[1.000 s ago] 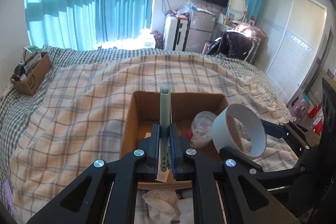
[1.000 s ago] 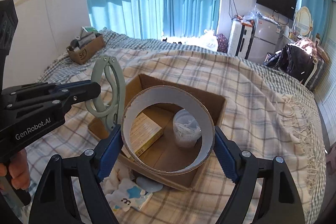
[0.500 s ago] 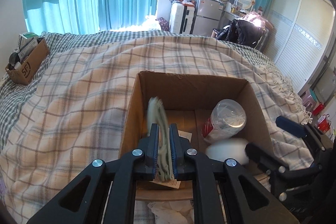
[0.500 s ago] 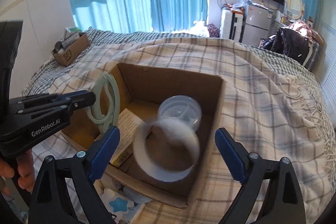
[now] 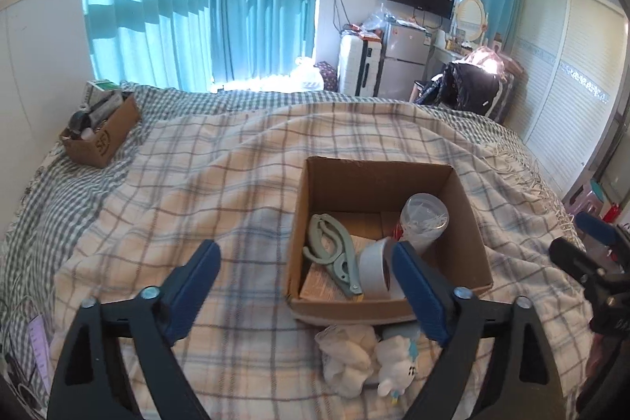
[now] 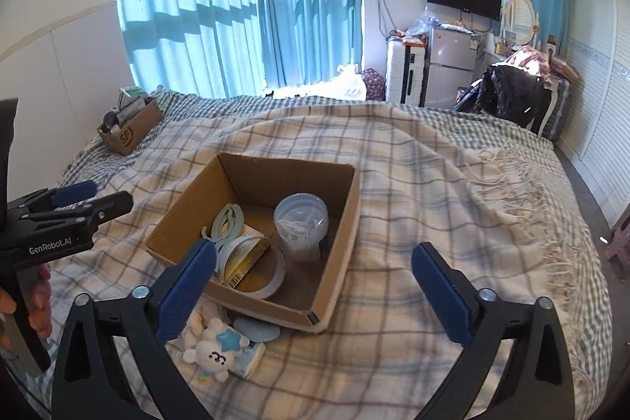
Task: Organize objects
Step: 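Grasp the white plush toy with the right tool while the left tool moves toward the lace cloth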
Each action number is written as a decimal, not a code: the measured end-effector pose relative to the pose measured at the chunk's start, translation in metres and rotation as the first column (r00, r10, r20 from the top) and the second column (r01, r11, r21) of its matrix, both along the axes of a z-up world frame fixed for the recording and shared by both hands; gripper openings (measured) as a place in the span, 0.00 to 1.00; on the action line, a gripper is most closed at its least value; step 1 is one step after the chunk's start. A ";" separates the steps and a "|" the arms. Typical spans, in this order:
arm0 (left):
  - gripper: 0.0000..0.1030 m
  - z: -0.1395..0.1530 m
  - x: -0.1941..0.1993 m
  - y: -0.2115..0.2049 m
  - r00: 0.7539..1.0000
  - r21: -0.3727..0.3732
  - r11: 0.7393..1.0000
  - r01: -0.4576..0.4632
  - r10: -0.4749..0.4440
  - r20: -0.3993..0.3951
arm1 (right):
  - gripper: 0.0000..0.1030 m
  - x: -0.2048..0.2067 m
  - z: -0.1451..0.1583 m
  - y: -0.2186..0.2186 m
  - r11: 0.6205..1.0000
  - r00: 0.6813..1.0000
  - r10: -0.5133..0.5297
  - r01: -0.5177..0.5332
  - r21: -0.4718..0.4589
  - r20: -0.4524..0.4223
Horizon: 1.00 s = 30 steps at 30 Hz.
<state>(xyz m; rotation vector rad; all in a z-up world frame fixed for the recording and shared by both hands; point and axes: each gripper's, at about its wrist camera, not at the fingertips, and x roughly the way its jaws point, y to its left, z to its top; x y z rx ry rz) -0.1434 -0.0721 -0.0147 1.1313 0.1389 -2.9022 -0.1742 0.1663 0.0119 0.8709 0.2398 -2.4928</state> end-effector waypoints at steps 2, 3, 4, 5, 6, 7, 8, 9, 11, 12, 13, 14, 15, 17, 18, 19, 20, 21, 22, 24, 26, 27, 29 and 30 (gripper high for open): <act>0.97 0.000 0.015 -0.007 1.000 0.020 1.000 -0.007 0.008 -0.019 | 1.00 0.009 0.006 0.004 1.000 1.000 -0.004 0.004 0.008 -0.019; 0.97 -0.001 0.020 -0.009 1.000 0.026 1.000 -0.009 0.010 -0.024 | 1.00 0.014 0.007 0.006 1.000 1.000 -0.005 0.006 0.013 -0.024; 0.98 -0.004 0.026 -0.011 1.000 0.027 1.000 -0.014 0.014 -0.023 | 1.00 0.018 0.007 0.008 1.000 1.000 -0.007 0.008 0.017 -0.028; 1.00 -0.008 0.031 -0.014 1.000 0.023 0.999 -0.025 0.025 -0.018 | 1.00 0.022 0.007 0.009 1.000 1.000 -0.008 0.008 0.019 -0.029; 1.00 -0.012 0.035 -0.016 0.999 0.018 0.999 -0.035 0.036 -0.013 | 1.00 0.023 0.006 0.009 1.000 1.000 -0.010 0.010 0.021 -0.027; 1.00 -0.016 0.038 -0.018 0.999 0.011 0.999 -0.049 0.049 -0.006 | 1.00 0.026 0.003 0.009 1.000 1.000 -0.012 0.012 0.024 -0.023; 1.00 -0.023 0.041 -0.020 0.998 0.007 0.998 -0.064 0.064 -0.001 | 1.00 0.028 -0.001 0.009 1.000 1.000 -0.010 0.011 0.026 -0.018; 1.00 -0.029 0.044 -0.022 0.997 0.005 0.997 -0.075 0.075 0.003 | 1.00 0.029 -0.007 0.008 1.000 1.000 -0.008 0.009 0.029 -0.010; 1.00 -0.043 0.048 -0.025 0.995 0.005 0.995 -0.099 0.098 0.021 | 1.00 0.032 -0.021 0.007 0.999 1.000 -0.012 0.012 0.041 0.000; 1.00 -0.051 0.050 -0.025 0.994 0.007 0.995 -0.104 0.104 0.026 | 1.00 0.033 -0.030 0.005 0.999 1.000 -0.019 0.020 0.047 -0.006; 1.00 -0.061 0.051 -0.024 0.993 0.006 0.994 -0.112 0.111 0.030 | 1.00 0.035 -0.037 0.005 0.998 1.000 -0.022 0.023 0.053 -0.016; 1.00 -0.068 0.052 -0.022 0.993 0.005 0.993 -0.115 0.115 0.035 | 1.00 0.036 -0.044 0.003 0.998 1.000 -0.021 0.023 0.063 -0.022; 1.00 -0.077 0.051 -0.021 0.992 0.001 0.993 -0.116 0.116 0.043 | 1.00 0.035 -0.052 0.001 0.997 1.000 -0.016 0.018 0.073 -0.020; 1.00 -0.097 0.049 -0.013 0.992 0.000 0.994 -0.105 0.105 0.071 | 1.00 0.032 -0.071 -0.001 0.997 1.000 -0.004 0.003 0.072 0.015; 1.00 -0.107 0.050 -0.010 0.992 0.009 0.995 -0.097 0.096 0.084 | 1.00 0.031 -0.079 -0.001 0.998 0.999 -0.001 -0.002 0.067 0.034; 1.00 -0.117 0.051 -0.007 0.991 0.024 0.996 -0.089 0.086 0.099 | 1.00 0.029 -0.089 -0.001 0.998 0.998 0.009 -0.012 0.063 0.057; 1.00 -0.128 0.054 -0.004 0.991 0.039 0.996 -0.080 0.075 0.110 | 1.00 0.027 -0.097 -0.001 0.997 0.997 0.015 -0.021 0.070 0.072; 1.00 -0.134 0.057 -0.002 0.991 0.048 0.997 -0.069 0.063 0.118 | 1.00 0.025 -0.106 -0.001 0.996 0.996 0.014 -0.022 0.090 0.088; 1.00 -0.138 0.058 0.000 0.991 0.048 0.997 -0.058 0.051 0.127 | 1.00 0.022 -0.113 0.000 0.994 0.994 0.004 -0.016 0.105 0.108; 1.00 -0.142 0.056 0.005 0.989 0.030 0.999 -0.046 0.041 0.143 | 1.00 0.019 -0.119 0.002 0.996 0.991 0.000 -0.012 0.087 0.134; 1.00 -0.145 0.053 0.009 0.986 0.013 0.999 -0.040 0.037 0.162 | 1.00 0.017 -0.122 0.003 0.996 0.989 -0.005 -0.008 0.086 0.144; 1.00 -0.148 0.053 0.010 0.984 0.004 0.999 -0.040 0.038 0.174 | 1.00 0.018 -0.122 0.002 0.996 0.990 -0.002 -0.011 0.093 0.143; 1.00 -0.152 0.051 0.011 0.979 -0.002 0.999 -0.037 0.037 0.200 | 1.00 0.021 -0.123 -0.001 0.995 0.990 0.009 -0.023 0.097 0.142; 1.00 -0.153 0.050 0.009 0.978 0.004 0.999 -0.038 0.036 0.208 | 1.00 0.023 -0.123 -0.003 0.995 0.990 0.016 -0.030 0.099 0.141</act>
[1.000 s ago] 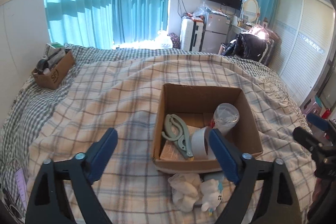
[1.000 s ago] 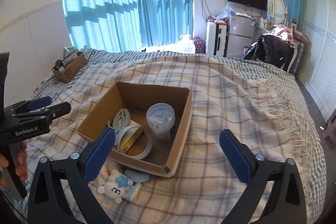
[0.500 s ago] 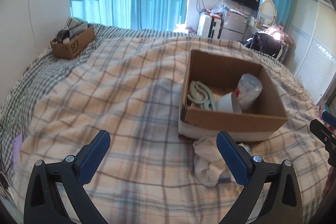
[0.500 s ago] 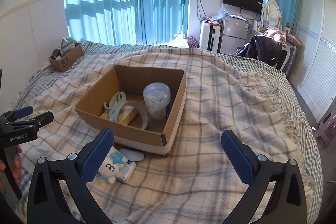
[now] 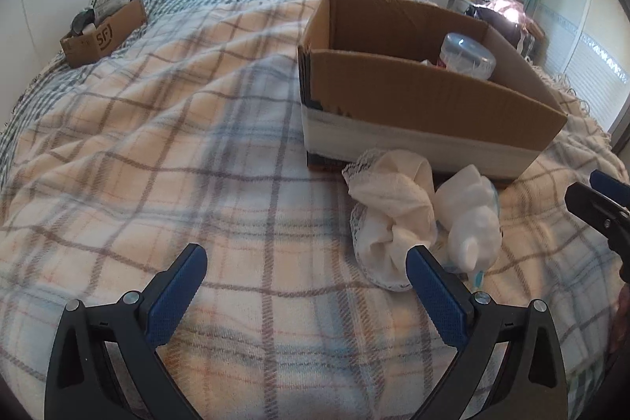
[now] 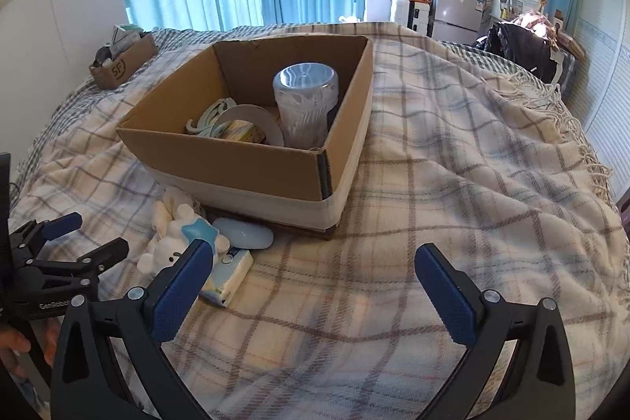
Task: Organize objects
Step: 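Grasp the white plush toy with the right tool while the left tool moves toward the lace cloth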
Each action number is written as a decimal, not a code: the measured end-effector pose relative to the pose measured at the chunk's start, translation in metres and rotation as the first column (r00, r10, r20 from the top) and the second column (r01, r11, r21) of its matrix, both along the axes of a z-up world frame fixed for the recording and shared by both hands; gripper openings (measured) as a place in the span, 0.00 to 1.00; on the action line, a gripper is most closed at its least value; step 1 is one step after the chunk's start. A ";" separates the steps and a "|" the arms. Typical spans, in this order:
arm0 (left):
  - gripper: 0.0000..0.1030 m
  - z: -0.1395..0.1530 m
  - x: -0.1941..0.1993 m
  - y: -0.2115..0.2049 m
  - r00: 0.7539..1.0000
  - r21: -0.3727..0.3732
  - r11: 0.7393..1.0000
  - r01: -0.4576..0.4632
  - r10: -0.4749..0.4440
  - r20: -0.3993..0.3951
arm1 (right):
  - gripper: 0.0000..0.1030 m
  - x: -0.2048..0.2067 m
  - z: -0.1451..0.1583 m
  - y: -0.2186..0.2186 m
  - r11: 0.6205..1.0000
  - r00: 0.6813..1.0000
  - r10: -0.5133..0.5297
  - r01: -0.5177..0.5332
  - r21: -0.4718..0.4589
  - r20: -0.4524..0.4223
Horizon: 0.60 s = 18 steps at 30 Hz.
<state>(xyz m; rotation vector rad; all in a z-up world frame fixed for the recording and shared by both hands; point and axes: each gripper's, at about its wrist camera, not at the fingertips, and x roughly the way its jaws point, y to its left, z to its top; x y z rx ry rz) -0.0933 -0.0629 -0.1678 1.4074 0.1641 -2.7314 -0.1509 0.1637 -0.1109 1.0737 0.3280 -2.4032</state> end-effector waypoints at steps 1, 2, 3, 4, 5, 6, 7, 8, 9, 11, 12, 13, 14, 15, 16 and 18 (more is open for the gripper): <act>1.00 0.001 0.001 -0.001 1.000 0.003 1.000 -0.005 0.005 -0.002 | 1.00 0.002 0.001 -0.002 1.000 1.000 0.003 -0.003 0.001 -0.002; 1.00 0.002 0.002 -0.004 1.000 0.008 1.000 -0.013 0.013 -0.006 | 1.00 0.004 0.001 -0.004 1.000 1.000 0.010 -0.010 0.003 -0.005; 1.00 0.004 0.002 -0.006 1.000 0.011 1.000 -0.022 0.022 -0.008 | 1.00 0.007 0.002 -0.007 1.000 1.000 0.020 -0.020 0.007 -0.008; 1.00 0.007 0.004 -0.009 0.999 0.013 0.999 -0.031 0.031 -0.009 | 1.00 0.009 0.002 -0.009 1.000 1.000 0.026 -0.026 0.013 -0.010; 1.00 0.010 0.004 -0.013 0.999 0.018 0.999 -0.044 0.044 -0.003 | 1.00 0.010 0.002 -0.013 0.999 0.999 0.030 -0.030 0.022 -0.010; 1.00 0.014 0.006 -0.017 0.998 0.024 0.998 -0.057 0.057 0.002 | 1.00 0.012 0.001 -0.017 0.999 0.999 0.035 -0.035 0.030 -0.007; 1.00 0.017 0.007 -0.023 0.997 0.035 0.997 -0.071 0.071 0.003 | 1.00 0.014 -0.002 -0.022 0.998 0.999 0.043 -0.043 0.036 -0.001; 1.00 0.020 0.009 -0.028 0.996 0.037 0.996 -0.084 0.084 0.001 | 1.00 0.016 -0.004 -0.027 0.998 0.999 0.049 -0.050 0.040 0.005; 1.00 0.021 0.011 -0.031 0.995 0.030 0.995 -0.096 0.096 -0.004 | 1.00 0.017 -0.007 -0.033 0.997 0.998 0.057 -0.057 0.047 0.012; 1.00 0.020 0.011 -0.039 0.992 0.021 0.992 -0.128 0.128 0.000 | 1.00 0.018 -0.014 -0.046 0.995 0.997 0.072 -0.074 0.066 0.027; 1.00 0.017 0.010 -0.041 0.991 0.030 0.990 -0.135 0.135 0.009 | 1.00 0.019 -0.018 -0.052 0.994 0.996 0.079 -0.082 0.072 0.034; 1.00 0.015 0.009 -0.043 0.990 0.032 0.990 -0.139 0.138 0.018 | 1.00 0.019 -0.022 -0.060 0.993 0.995 0.091 -0.094 0.074 0.044; 1.00 0.013 0.008 -0.044 0.990 0.028 0.989 -0.143 0.142 0.025 | 1.00 0.019 -0.025 -0.066 0.992 0.993 0.103 -0.106 0.071 0.053; 1.00 0.012 0.007 -0.044 0.989 0.023 0.989 -0.147 0.147 0.029 | 1.00 0.019 -0.028 -0.071 0.991 0.992 0.112 -0.116 0.067 0.059; 1.00 0.011 0.007 -0.044 0.988 0.021 0.988 -0.151 0.150 0.030 | 1.00 0.019 -0.031 -0.076 0.990 0.990 0.122 -0.126 0.068 0.067; 1.00 0.010 0.006 -0.046 0.987 0.024 0.987 -0.159 0.158 0.033 | 0.99 0.018 -0.036 -0.085 0.987 0.987 0.137 -0.144 0.075 0.080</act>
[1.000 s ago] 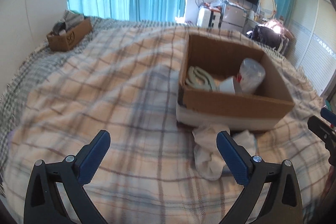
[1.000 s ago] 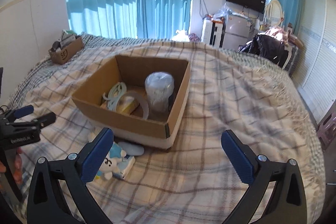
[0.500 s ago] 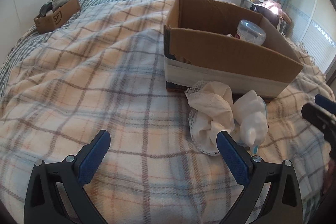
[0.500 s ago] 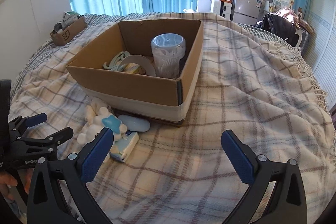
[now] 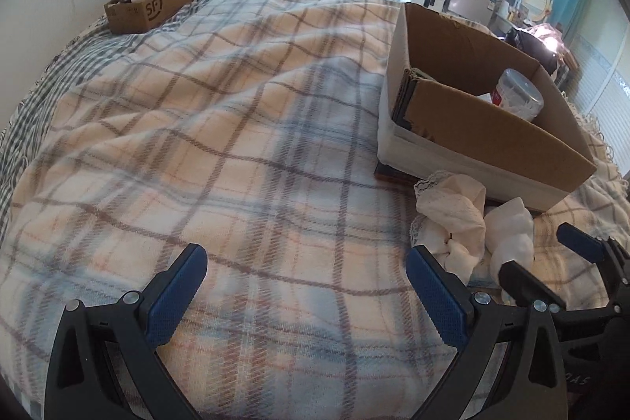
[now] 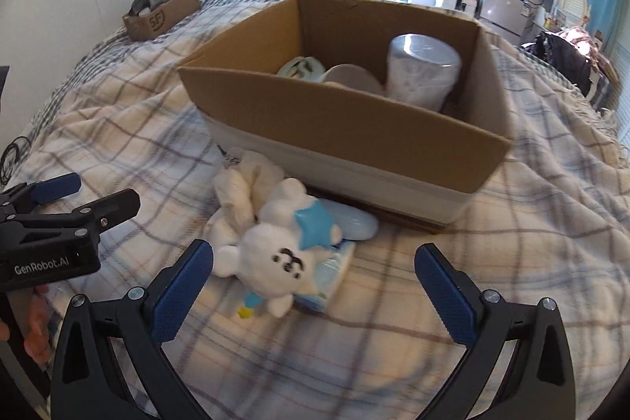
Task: Organize objects
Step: 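Grasp the white plush toy with the right tool while the left tool moves toward the lace cloth, then grasp the white lace cloth with the left tool while the right tool holds the toy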
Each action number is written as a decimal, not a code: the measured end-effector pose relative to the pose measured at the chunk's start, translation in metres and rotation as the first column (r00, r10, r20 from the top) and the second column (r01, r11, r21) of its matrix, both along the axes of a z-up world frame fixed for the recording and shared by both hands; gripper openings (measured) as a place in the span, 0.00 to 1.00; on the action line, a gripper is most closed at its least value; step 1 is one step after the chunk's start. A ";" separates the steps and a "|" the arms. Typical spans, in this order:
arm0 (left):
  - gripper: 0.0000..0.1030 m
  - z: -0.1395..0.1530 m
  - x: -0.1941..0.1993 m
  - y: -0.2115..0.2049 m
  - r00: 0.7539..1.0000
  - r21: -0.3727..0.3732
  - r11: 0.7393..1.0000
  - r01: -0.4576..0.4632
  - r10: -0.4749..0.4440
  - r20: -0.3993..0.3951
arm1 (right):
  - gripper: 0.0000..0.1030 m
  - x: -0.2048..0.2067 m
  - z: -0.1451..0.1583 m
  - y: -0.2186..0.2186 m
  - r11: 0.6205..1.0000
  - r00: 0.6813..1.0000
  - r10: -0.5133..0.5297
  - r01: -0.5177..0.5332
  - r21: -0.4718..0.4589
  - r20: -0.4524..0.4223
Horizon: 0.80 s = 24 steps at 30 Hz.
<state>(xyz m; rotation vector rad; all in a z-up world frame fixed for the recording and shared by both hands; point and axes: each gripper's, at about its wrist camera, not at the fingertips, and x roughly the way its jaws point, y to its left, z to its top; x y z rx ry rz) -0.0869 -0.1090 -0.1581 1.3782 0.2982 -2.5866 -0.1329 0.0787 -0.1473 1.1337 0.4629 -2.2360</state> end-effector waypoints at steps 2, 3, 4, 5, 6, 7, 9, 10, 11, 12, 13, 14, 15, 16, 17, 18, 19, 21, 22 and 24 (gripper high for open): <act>1.00 -0.002 0.000 -0.002 1.000 0.005 1.000 -0.009 0.009 0.003 | 0.98 -0.002 -0.005 -0.006 1.000 1.000 0.010 -0.009 -0.003 0.015; 1.00 -0.003 0.000 -0.002 1.000 0.007 1.000 -0.011 0.011 0.005 | 0.95 -0.004 -0.008 -0.009 1.000 0.999 0.015 -0.015 -0.004 0.029; 1.00 -0.003 -0.001 -0.002 1.000 0.007 1.000 -0.012 0.012 0.009 | 0.89 -0.006 -0.013 -0.013 1.000 0.998 0.023 -0.023 -0.002 0.050; 1.00 -0.005 -0.001 -0.002 1.000 0.003 1.000 -0.012 0.012 0.015 | 0.84 -0.008 -0.017 -0.015 1.000 0.997 0.026 -0.027 0.007 0.067; 1.00 -0.005 -0.002 -0.002 1.000 0.000 1.000 -0.011 0.011 0.018 | 0.74 -0.009 -0.021 -0.017 0.999 0.996 0.030 -0.032 0.019 0.081; 1.00 -0.006 -0.002 0.000 1.000 -0.006 1.000 -0.007 0.007 0.021 | 0.71 -0.009 -0.023 -0.017 0.999 0.996 0.035 -0.037 0.028 0.085; 1.00 -0.007 -0.002 0.003 1.000 -0.014 1.000 0.002 -0.001 0.023 | 0.70 -0.005 -0.021 -0.013 0.999 0.996 0.042 -0.043 0.022 0.078; 1.00 -0.008 -0.003 0.004 1.000 -0.016 1.000 0.006 -0.006 0.024 | 0.66 -0.003 -0.017 -0.009 0.999 0.997 0.039 -0.040 0.024 0.064; 1.00 -0.008 -0.003 0.007 1.000 -0.018 1.000 0.014 -0.013 0.024 | 0.60 -0.001 -0.013 -0.006 0.999 0.998 0.035 -0.037 0.026 0.048; 1.00 -0.008 -0.003 0.010 0.999 -0.019 0.999 0.026 -0.025 0.029 | 0.60 0.001 -0.008 -0.001 0.999 0.999 0.028 -0.029 0.033 0.030; 1.00 -0.008 -0.004 0.014 0.999 -0.020 0.999 0.043 -0.042 0.034 | 0.60 0.003 -0.002 0.005 0.999 1.000 0.021 -0.022 0.040 0.009; 1.00 -0.007 -0.004 0.020 0.997 -0.029 0.998 0.062 -0.061 0.036 | 0.60 0.004 0.003 0.012 0.999 1.000 0.018 -0.017 0.042 -0.006; 1.00 -0.006 -0.004 0.025 0.997 -0.042 0.996 0.075 -0.073 0.033 | 0.60 0.004 0.008 0.019 0.999 1.000 0.009 -0.008 0.040 -0.019; 1.00 -0.005 -0.005 0.031 0.996 -0.053 0.995 0.087 -0.086 0.027 | 0.60 0.004 0.011 0.025 0.999 1.000 0.001 -0.001 0.038 -0.022; 1.00 -0.004 -0.006 0.037 0.996 -0.059 0.994 0.094 -0.093 0.016 | 0.60 0.003 0.014 0.030 0.999 1.000 -0.007 0.008 0.035 -0.021; 1.00 -0.004 -0.008 0.043 0.994 -0.045 0.993 0.106 -0.106 0.010 | 0.60 0.002 0.016 0.038 0.999 1.000 -0.019 0.020 0.027 -0.019; 1.00 -0.005 -0.011 0.049 0.993 -0.019 0.992 0.122 -0.122 0.005 | 0.60 0.000 0.019 0.044 0.999 0.999 -0.032 0.033 0.022 -0.015; 1.00 -0.008 -0.017 0.059 0.988 0.024 0.988 0.152 -0.152 0.000 | 0.60 -0.001 0.024 0.052 0.999 0.999 -0.046 0.046 0.015 -0.016; 1.00 -0.010 -0.021 0.065 0.987 0.033 0.986 0.164 -0.164 -0.003 | 0.60 -0.002 0.027 0.056 0.999 0.998 -0.051 0.051 0.016 -0.024; 1.00 -0.014 -0.029 0.076 0.981 0.035 0.981 0.193 -0.193 -0.003 | 0.60 -0.005 0.032 0.060 0.998 0.997 -0.061 0.061 0.017 -0.038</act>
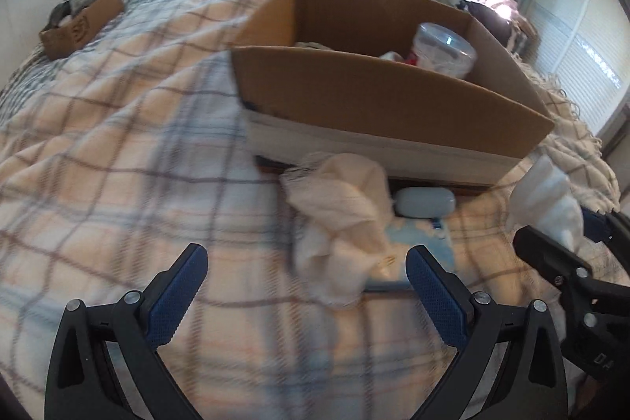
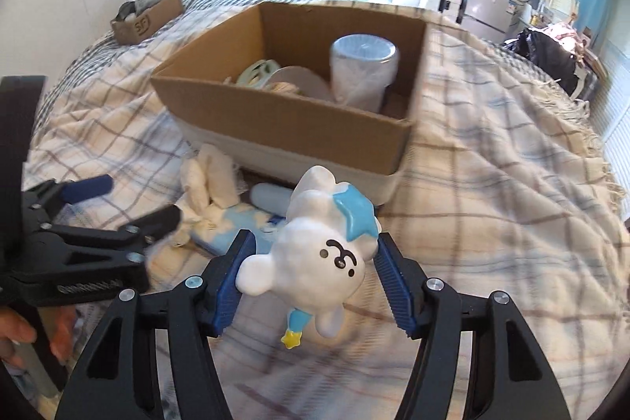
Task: Organize objects
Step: 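Grasp the white lace cloth with the left tool while the right tool holds the toy, then lower the cloth and plush toy into the box and open both tools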
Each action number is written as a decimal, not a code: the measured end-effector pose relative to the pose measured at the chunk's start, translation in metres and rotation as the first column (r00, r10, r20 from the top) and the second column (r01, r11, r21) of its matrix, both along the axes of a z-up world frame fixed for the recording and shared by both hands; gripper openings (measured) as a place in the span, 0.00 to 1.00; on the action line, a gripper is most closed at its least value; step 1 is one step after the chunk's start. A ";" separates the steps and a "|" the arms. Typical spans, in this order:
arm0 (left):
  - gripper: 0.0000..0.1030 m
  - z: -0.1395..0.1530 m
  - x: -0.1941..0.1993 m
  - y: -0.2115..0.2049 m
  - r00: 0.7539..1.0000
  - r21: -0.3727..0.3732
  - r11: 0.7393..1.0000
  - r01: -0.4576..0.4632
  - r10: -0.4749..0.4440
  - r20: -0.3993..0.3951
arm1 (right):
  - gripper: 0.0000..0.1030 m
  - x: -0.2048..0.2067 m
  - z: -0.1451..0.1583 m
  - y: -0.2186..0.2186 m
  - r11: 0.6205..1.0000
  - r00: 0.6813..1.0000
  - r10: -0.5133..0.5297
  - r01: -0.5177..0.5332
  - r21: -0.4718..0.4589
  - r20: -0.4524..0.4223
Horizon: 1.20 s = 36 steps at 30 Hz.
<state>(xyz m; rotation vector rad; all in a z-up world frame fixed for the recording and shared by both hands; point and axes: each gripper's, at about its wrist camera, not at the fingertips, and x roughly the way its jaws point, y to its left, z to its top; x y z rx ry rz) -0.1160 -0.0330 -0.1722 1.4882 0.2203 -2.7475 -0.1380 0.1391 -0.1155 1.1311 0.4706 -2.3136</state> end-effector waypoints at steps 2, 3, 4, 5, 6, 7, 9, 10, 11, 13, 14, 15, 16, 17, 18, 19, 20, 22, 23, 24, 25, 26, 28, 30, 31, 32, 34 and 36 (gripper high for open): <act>0.98 -0.005 -0.009 0.009 1.000 -0.014 1.000 0.021 -0.021 -0.002 | 0.60 -0.003 0.003 0.004 1.000 1.000 -0.007 0.007 -0.008 -0.003; 0.96 -0.007 -0.013 0.012 1.000 -0.019 0.999 0.030 -0.030 -0.001 | 0.60 -0.004 0.004 0.007 1.000 1.000 -0.010 0.010 -0.012 -0.002; 0.92 -0.011 -0.016 0.014 0.999 -0.020 0.999 0.037 -0.037 0.003 | 0.60 -0.005 0.004 0.008 1.000 1.000 -0.012 0.012 -0.017 0.002; 0.85 -0.016 -0.019 0.015 0.999 -0.013 0.999 0.046 -0.046 0.010 | 0.60 -0.006 0.004 0.008 1.000 1.000 -0.012 0.012 -0.021 0.007; 0.79 -0.019 -0.021 0.014 0.999 -0.001 0.999 0.048 -0.048 0.019 | 0.60 -0.007 0.003 0.008 1.000 1.000 -0.012 0.012 -0.022 0.011; 0.67 -0.022 -0.022 0.012 0.998 0.026 0.998 0.049 -0.050 0.025 | 0.60 -0.007 0.002 0.008 1.000 1.000 -0.011 0.011 -0.022 0.014; 0.46 -0.024 -0.020 0.006 0.998 0.116 0.991 0.061 -0.064 0.023 | 0.60 -0.007 0.001 0.008 1.000 1.000 -0.009 0.009 -0.023 0.018; 0.36 -0.023 -0.019 0.005 0.997 0.136 0.989 0.066 -0.070 0.023 | 0.60 -0.006 0.001 0.007 1.000 1.000 -0.008 0.009 -0.025 0.019; 0.28 -0.021 -0.016 0.005 0.997 0.127 0.989 0.071 -0.075 0.022 | 0.60 -0.005 0.001 0.008 1.000 1.000 -0.008 0.008 -0.028 0.018; 0.22 -0.016 -0.011 0.006 0.997 0.099 0.992 0.075 -0.077 0.018 | 0.60 -0.004 0.003 0.011 0.999 1.000 -0.007 0.008 -0.045 0.016; 0.18 -0.013 -0.007 0.006 0.997 0.098 0.992 0.077 -0.079 0.015 | 0.60 -0.004 0.004 0.012 0.999 1.000 -0.006 0.007 -0.052 0.015; 0.17 -0.011 -0.003 0.006 0.997 0.097 0.992 0.077 -0.079 0.012 | 0.60 -0.002 0.006 0.014 0.998 1.000 -0.004 0.005 -0.056 0.013; 0.17 -0.008 0.000 0.007 0.997 0.090 0.993 0.077 -0.079 0.010 | 0.60 -0.001 0.008 0.015 0.998 1.000 -0.008 0.009 -0.056 0.007; 0.17 -0.004 0.005 0.008 0.997 0.080 0.994 0.079 -0.079 0.005 | 0.60 0.001 0.010 0.016 0.998 1.000 -0.010 0.010 -0.056 0.003; 0.17 0.000 0.009 0.009 0.997 0.073 0.994 0.079 -0.079 0.000 | 0.60 0.003 0.012 0.017 0.998 1.000 -0.011 0.011 -0.059 -0.003; 0.17 0.004 0.014 0.010 0.997 0.071 0.994 0.081 -0.081 -0.006 | 0.60 0.006 0.016 0.019 0.998 1.000 -0.010 0.010 -0.063 -0.010; 0.17 0.009 0.018 0.010 0.997 0.074 0.994 0.083 -0.082 -0.014 | 0.60 0.009 0.019 0.020 0.998 1.000 -0.011 0.010 -0.064 -0.015; 0.17 0.016 0.023 0.009 0.997 0.070 0.994 0.080 -0.079 -0.018 | 0.60 0.015 0.026 0.023 0.997 0.999 -0.011 0.008 -0.070 -0.030; 0.16 0.021 0.026 0.009 0.997 0.065 0.995 0.079 -0.078 -0.022 | 0.60 0.018 0.029 0.025 0.997 0.999 -0.010 0.008 -0.074 -0.036; 0.16 0.027 0.029 0.008 0.997 0.063 0.995 0.080 -0.078 -0.029 | 0.60 0.021 0.033 0.026 0.997 0.999 -0.010 0.007 -0.077 -0.043; 0.17 0.035 0.033 0.010 0.996 0.062 0.995 0.079 -0.076 -0.039 | 0.60 0.024 0.038 0.028 0.997 0.999 -0.010 0.006 -0.082 -0.052; 0.16 0.042 0.038 0.012 0.996 0.061 0.995 0.076 -0.073 -0.048 | 0.60 0.027 0.043 0.029 0.996 0.998 -0.010 0.005 -0.086 -0.060; 0.16 0.055 0.043 0.011 0.995 0.062 0.995 0.076 -0.072 -0.063 | 0.60 0.033 0.053 0.031 0.995 0.997 -0.008 0.000 -0.098 -0.075; 0.16 0.066 0.047 0.012 0.994 0.059 0.995 0.078 -0.073 -0.087 | 0.60 0.038 0.062 0.033 0.994 0.996 -0.003 -0.007 -0.106 -0.094; 0.16 0.075 0.050 0.013 0.991 0.056 0.995 0.082 -0.076 -0.106 | 0.60 0.041 0.068 0.034 0.994 0.994 0.000 -0.012 -0.111 -0.105; 0.16 0.081 0.050 0.013 0.990 0.052 0.995 0.084 -0.077 -0.116 | 0.60 0.043 0.073 0.034 0.993 0.993 0.003 -0.016 -0.117 -0.115; 0.16 0.095 0.051 0.013 0.986 0.047 0.995 0.090 -0.082 -0.142 | 0.60 0.046 0.084 0.034 0.991 0.992 0.011 -0.029 -0.132 -0.129; 0.16 0.110 0.050 0.014 0.982 0.045 0.994 0.096 -0.087 -0.167 | 0.60 0.047 0.094 0.032 0.989 0.989 0.016 -0.037 -0.142 -0.149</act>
